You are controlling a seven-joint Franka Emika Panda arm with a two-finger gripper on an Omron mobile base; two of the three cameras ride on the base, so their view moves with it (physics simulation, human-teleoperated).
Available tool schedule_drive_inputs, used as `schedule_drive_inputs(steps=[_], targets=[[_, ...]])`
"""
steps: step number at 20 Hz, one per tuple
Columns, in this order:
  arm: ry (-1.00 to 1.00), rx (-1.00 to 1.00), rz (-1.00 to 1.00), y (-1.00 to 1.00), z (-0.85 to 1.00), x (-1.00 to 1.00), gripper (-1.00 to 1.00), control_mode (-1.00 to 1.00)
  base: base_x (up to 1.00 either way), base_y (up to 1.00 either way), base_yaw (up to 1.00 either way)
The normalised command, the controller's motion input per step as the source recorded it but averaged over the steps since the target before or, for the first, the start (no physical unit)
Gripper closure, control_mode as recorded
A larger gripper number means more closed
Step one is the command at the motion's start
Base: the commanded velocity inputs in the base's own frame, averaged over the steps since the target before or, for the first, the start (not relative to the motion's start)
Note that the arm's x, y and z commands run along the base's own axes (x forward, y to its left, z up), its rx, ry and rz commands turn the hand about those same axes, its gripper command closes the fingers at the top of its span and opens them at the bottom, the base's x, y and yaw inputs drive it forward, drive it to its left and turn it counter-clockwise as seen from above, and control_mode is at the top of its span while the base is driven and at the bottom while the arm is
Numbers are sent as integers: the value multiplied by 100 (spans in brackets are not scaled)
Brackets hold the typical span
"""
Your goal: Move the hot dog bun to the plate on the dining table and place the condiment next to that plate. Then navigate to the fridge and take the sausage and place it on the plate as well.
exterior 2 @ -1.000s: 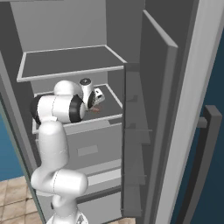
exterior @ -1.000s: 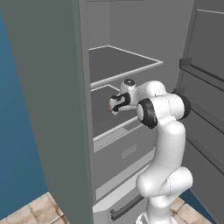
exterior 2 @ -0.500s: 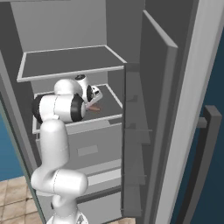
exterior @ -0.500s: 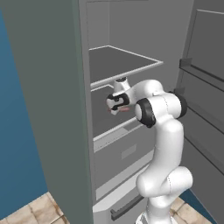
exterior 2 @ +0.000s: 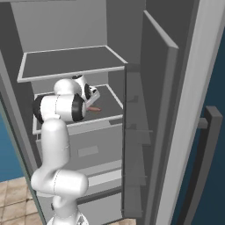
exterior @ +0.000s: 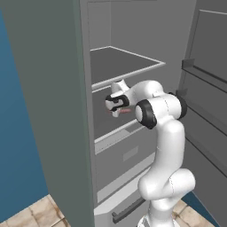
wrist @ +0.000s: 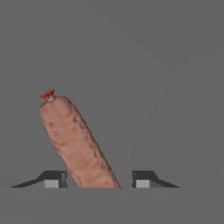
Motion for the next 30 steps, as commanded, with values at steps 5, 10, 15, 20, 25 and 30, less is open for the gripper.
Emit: schedule_drive_inputs(steps=[5,10,15,20,25,30], targets=[[0,0,19,-18,-69,-13,100,-100,0,0,0],[0,0,19,-13,-55,-19,100,-100,0,0,0],[-13,1,19,-11,-34,-37,100,-100,0,0,0],[-17,1,19,-4,-26,-39,100,-100,0,0,0],[-11,3,10,0,-3,-51,100,-100,0,0,0],[-2,8,0,-2,53,-68,100,-100,0,0,0]])
